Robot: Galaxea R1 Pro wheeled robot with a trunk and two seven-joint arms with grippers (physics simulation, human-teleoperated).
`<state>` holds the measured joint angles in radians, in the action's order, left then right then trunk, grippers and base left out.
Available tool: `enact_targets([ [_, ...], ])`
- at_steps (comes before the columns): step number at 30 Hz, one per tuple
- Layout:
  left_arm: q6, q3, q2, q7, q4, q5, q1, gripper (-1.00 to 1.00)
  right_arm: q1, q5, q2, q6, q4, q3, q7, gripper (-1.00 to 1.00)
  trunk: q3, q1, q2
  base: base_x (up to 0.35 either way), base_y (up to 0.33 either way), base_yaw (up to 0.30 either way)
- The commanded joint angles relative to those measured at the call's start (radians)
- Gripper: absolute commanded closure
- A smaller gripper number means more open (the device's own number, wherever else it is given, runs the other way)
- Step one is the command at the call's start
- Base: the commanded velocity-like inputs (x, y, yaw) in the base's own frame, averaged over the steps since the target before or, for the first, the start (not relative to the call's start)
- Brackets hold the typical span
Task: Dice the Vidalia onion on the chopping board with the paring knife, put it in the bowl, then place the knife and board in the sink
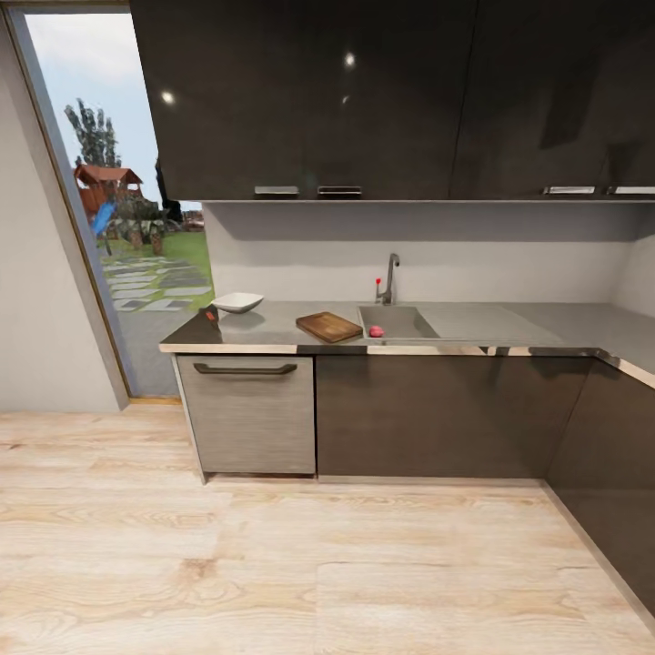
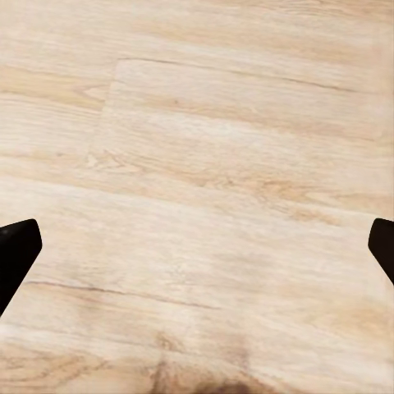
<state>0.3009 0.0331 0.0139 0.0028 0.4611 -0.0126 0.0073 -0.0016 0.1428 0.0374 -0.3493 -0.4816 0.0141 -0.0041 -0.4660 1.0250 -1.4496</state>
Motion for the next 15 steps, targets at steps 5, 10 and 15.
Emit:
enact_targets([
  [5,0.001,0.001,0.001,0.000,0.002,-0.001,0.000,-1.00,0.000,0.008,0.001,-0.002,0.000,-0.002,-0.001,-1.00,-0.001,0.000,0.000,0.000,0.000,0.000],
  [10,0.001,0.001,0.001,0.000,0.002,-0.001,0.000,-1.00,0.000,0.008,0.001,-0.002,0.000,-0.002,-0.001,-1.00,-0.001,0.000,0.000,0.117,0.000,0.000],
  [15,0.001,0.001,0.002,0.000,0.002,-0.001,0.000,-1.00,0.000,0.008,0.001,-0.002,0.000,-0.002,-0.001,-1.00,-0.001,0.000,0.000,0.227,0.070,0.000],
])
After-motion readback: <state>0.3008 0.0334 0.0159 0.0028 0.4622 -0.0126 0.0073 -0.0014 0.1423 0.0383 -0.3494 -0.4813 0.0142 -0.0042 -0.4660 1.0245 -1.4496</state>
